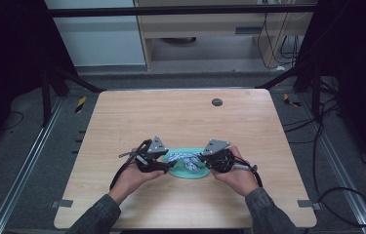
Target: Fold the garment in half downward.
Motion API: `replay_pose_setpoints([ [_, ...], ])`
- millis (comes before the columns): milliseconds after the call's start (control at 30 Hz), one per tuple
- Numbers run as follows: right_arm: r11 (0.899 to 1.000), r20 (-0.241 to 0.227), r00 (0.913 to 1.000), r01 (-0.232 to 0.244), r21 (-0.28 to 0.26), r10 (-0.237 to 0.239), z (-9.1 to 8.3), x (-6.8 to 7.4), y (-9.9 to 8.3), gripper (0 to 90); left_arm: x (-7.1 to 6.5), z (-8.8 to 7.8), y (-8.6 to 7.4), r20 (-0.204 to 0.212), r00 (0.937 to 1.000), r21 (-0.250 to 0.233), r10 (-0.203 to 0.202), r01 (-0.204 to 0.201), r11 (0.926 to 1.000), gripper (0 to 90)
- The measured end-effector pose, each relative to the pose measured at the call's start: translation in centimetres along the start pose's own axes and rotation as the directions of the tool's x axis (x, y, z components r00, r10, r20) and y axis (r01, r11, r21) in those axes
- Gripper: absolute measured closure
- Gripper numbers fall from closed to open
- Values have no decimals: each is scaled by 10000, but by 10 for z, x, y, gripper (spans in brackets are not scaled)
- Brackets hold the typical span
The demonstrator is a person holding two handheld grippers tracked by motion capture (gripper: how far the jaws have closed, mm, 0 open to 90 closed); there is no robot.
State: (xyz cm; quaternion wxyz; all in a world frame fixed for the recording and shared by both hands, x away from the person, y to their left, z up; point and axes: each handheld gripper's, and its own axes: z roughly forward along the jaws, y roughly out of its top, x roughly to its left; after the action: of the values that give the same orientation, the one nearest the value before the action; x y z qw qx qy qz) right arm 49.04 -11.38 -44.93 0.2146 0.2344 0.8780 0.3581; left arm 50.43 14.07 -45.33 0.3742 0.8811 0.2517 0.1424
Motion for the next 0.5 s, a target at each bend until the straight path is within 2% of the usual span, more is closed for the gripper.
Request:
replay_pose_setpoints([
  [200, 10000, -43, 10000, -44, -81, 44, -2, 4, -3, 832, -2, 4, -4, 229, 9997, 235, 50, -55, 9997, 467],
  [500, 9999, -102, 9999, 71, -107, -72, -6, 11, -9, 831, -4, 4, -8, 375, 9992, 70, -111, 108, 9999, 473],
])
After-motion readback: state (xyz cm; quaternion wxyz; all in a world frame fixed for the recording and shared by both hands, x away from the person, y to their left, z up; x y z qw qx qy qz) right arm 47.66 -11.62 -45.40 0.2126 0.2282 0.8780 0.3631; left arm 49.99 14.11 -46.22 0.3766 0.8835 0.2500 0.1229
